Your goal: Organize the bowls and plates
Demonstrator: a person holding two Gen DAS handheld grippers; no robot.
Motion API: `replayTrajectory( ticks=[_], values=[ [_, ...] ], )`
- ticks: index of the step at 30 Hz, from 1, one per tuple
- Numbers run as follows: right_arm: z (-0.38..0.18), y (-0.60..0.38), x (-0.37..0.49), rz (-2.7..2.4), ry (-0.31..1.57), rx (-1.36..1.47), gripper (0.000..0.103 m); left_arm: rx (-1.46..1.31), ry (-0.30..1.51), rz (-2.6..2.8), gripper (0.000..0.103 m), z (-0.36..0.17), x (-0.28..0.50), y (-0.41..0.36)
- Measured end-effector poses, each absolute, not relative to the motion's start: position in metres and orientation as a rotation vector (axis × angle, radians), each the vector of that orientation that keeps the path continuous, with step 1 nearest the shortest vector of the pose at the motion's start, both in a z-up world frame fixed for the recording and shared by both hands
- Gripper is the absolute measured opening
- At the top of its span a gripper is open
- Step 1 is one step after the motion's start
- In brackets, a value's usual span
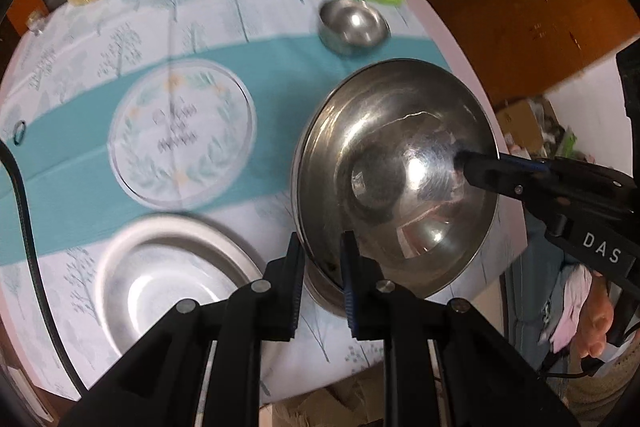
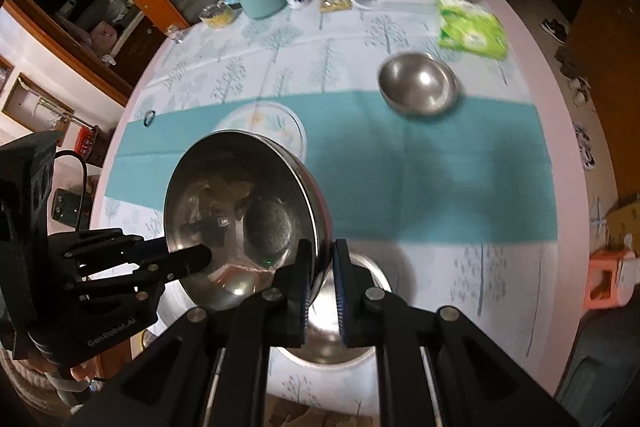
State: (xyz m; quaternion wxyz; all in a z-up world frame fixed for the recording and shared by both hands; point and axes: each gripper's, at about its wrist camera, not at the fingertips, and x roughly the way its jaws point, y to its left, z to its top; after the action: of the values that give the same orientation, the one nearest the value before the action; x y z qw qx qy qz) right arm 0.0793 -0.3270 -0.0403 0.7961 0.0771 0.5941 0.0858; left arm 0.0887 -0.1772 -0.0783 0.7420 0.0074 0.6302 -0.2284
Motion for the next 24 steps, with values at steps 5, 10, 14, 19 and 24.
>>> replayTrajectory(
  ticks=[5, 10, 14, 19, 24],
  values=[
    [-0.068, -0.337, 0.051, 0.153, 1.319, 0.192, 0.011, 0.026, 1.447, -0.508, 0.015, -0.115, 0.062, -0.191],
    [-0.098, -0.344, 0.035, 0.136, 1.357, 0.186, 0.011, 0.073, 1.462, -0.49, 0.016, -0.147, 0.042, -0.206],
    [-0.117, -0.349, 0.036, 0.129, 1.389, 0.189, 0.011, 0.041, 1.484, -0.464, 0.017, -0.163, 0.04, -0.208],
    [-0.131, -0.347, 0.04, 0.125, 1.401, 0.146, 0.011, 0.009, 1.505, -0.44, 0.017, -0.175, 0.039, -0.208],
    [-0.143, -0.34, 0.045, 0.112, 1.411, 0.084, 0.011, 0.0, 1.507, -0.436, 0.017, -0.18, 0.041, -0.206]
  ],
)
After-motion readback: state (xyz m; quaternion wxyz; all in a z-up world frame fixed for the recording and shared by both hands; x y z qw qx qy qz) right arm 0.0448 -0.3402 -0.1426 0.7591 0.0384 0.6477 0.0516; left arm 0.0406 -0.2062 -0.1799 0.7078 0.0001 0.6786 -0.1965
